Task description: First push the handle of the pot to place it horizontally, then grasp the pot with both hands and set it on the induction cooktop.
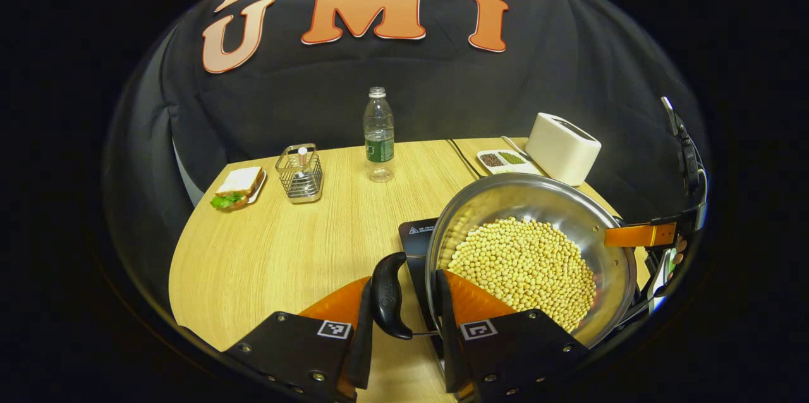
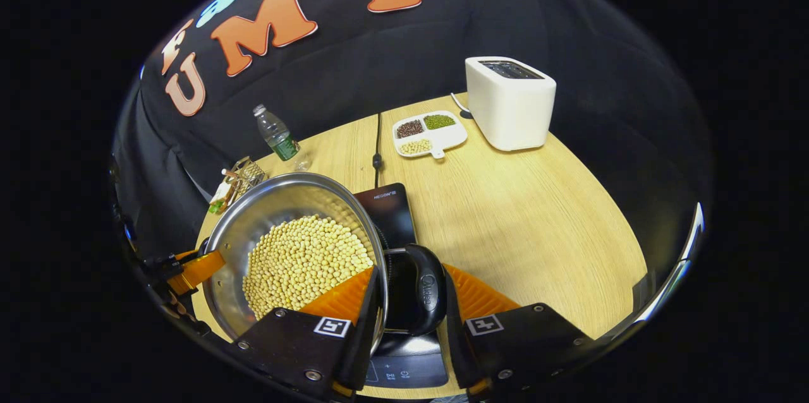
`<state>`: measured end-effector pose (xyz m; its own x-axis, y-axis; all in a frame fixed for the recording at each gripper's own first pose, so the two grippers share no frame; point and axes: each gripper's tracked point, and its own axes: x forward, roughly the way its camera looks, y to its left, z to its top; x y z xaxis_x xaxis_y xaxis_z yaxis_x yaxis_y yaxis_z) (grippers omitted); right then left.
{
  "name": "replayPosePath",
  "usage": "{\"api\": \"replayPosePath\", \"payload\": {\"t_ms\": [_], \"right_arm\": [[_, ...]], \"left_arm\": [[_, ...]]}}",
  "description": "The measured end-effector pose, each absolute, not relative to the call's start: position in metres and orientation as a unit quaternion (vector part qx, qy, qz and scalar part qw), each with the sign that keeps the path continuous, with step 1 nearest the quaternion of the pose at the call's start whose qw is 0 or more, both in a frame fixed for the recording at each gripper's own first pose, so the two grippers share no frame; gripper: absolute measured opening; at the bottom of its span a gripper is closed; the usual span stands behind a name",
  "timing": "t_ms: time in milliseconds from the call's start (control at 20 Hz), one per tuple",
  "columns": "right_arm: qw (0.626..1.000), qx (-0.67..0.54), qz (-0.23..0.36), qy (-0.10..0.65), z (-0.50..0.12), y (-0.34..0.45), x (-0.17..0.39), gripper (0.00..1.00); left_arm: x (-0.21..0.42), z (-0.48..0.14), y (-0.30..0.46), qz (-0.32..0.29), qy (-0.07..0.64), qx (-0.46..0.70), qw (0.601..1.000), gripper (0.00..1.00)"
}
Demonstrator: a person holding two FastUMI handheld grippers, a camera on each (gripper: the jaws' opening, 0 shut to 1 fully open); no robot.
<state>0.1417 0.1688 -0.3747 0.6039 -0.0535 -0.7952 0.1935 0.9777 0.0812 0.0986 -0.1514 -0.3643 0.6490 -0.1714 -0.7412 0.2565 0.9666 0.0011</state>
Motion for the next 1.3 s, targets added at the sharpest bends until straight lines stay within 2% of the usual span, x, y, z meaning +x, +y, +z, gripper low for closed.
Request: {"api": "replayPosePath", "payload": {"t_ms": [450,500,550,650,700,750,800,850,950,1000,1300], "right_arm": [[0.893,0.068,-0.057,0.441,-0.378,0.176,0.149,0.52],[0.893,0.065,-0.053,0.442,-0.379,0.175,0.148,0.48],[0.894,0.066,-0.053,0.440,-0.379,0.175,0.149,0.54],[0.901,0.075,-0.060,0.423,-0.368,0.174,0.153,0.59],[0.907,0.069,-0.068,0.409,-0.358,0.169,0.153,0.60],[0.913,0.061,-0.071,0.396,-0.347,0.167,0.156,0.66],[0.919,0.056,-0.073,0.382,-0.336,0.167,0.157,0.72],[0.926,0.054,-0.073,0.365,-0.318,0.167,0.155,0.87],[0.942,0.045,-0.070,0.325,-0.283,0.173,0.154,0.96],[0.950,0.035,-0.070,0.303,-0.265,0.175,0.152,0.96],[0.983,-0.016,-0.069,0.172,-0.146,0.193,0.133,0.95]], "left_arm": [[0.098,-0.383,-0.153,-0.112,0.427,0.031,0.897,0.47],[0.098,-0.384,-0.152,-0.111,0.430,0.026,0.896,0.47],[0.098,-0.384,-0.153,-0.112,0.430,0.020,0.896,0.47],[0.099,-0.373,-0.151,-0.114,0.416,0.018,0.902,0.53],[0.101,-0.361,-0.149,-0.113,0.403,0.019,0.908,0.56],[0.101,-0.350,-0.143,-0.106,0.391,0.027,0.914,0.59],[0.104,-0.335,-0.136,-0.096,0.375,0.035,0.921,0.70],[0.105,-0.318,-0.130,-0.087,0.358,0.039,0.929,0.70],[0.103,-0.280,-0.114,-0.066,0.325,0.045,0.942,0.72],[0.106,-0.256,-0.109,-0.058,0.295,0.045,0.953,0.92],[0.088,-0.108,-0.057,0.007,0.136,0.046,0.990,0.92]]}}
